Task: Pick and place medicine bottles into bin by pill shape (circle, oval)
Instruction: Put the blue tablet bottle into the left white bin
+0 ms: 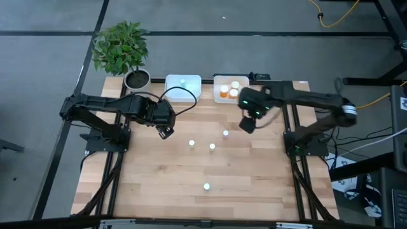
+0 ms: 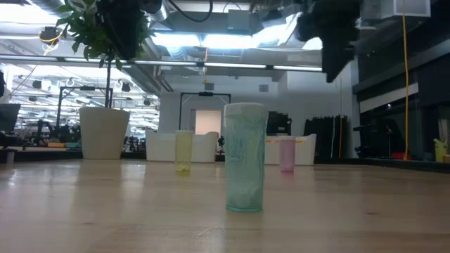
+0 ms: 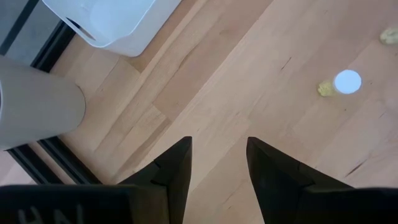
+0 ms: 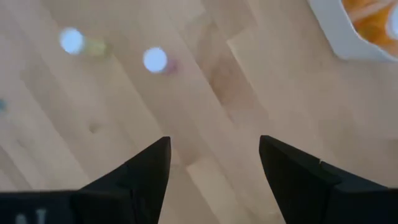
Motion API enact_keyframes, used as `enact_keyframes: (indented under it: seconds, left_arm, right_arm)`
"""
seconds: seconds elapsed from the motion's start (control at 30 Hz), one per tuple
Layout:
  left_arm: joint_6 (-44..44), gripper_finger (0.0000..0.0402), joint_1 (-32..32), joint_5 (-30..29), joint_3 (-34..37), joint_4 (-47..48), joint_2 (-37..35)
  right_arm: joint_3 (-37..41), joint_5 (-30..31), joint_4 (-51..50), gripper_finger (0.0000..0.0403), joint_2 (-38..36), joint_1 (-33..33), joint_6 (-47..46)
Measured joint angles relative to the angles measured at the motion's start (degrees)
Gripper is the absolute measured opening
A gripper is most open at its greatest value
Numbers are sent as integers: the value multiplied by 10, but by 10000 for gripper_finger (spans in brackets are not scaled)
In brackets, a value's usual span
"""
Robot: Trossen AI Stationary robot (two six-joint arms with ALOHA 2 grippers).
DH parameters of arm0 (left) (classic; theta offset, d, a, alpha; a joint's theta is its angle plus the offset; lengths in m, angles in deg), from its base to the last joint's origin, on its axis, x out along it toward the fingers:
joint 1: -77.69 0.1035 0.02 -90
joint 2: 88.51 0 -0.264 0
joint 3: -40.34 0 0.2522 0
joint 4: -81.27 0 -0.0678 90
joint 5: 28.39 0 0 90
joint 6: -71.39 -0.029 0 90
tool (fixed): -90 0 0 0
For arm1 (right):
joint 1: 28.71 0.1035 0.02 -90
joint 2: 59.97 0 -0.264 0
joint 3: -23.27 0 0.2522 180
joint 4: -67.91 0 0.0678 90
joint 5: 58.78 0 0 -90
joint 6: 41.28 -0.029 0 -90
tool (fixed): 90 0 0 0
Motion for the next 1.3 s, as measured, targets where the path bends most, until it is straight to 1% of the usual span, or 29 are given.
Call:
enact_keyframes:
  seconds: [0.17, 0.33, 0.47, 0.67, 0.8, 0.9, 0.97, 1.07, 1.17, 1.3]
  left_arm:
    - [-2, 147, 0, 0, 0, 0, 0]
    - [-2, 147, 0, 0, 0, 0, 0]
    - [-2, 147, 0, 7, 0, 0, 0]
    - [1, 147, -17, 58, 2, -22, 0]
    - [-16, 147, -44, 98, 3, -58, 1]
    - [-16, 147, -73, 142, 4, -102, 3]
    - [-13, 147, -100, 158, 4, -149, 6]
    - [-13, 147, -149, 153, 4, -244, 20]
    - [-13, 147, -187, 126, 4, -366, 53]
    - [-13, 147, -220, 91, 4, -499, 117]
  right_arm:
    - [164, -12, 151, 247, -156, 42, -101]
    - [274, -51, 273, 247, -269, 75, -227]
    - [320, -58, 344, 247, -316, 103, -289]
    - [333, -32, 352, 247, -319, 146, -347]
    - [333, -31, 352, 247, -315, 168, -355]
    - [333, -30, 352, 247, -315, 176, -337]
    - [333, -31, 349, 247, -315, 180, -312]
    - [333, -31, 339, 247, -315, 180, -253]
    - [333, -36, 327, 247, -315, 180, -190]
    - [333, -75, 294, 247, -315, 180, -141]
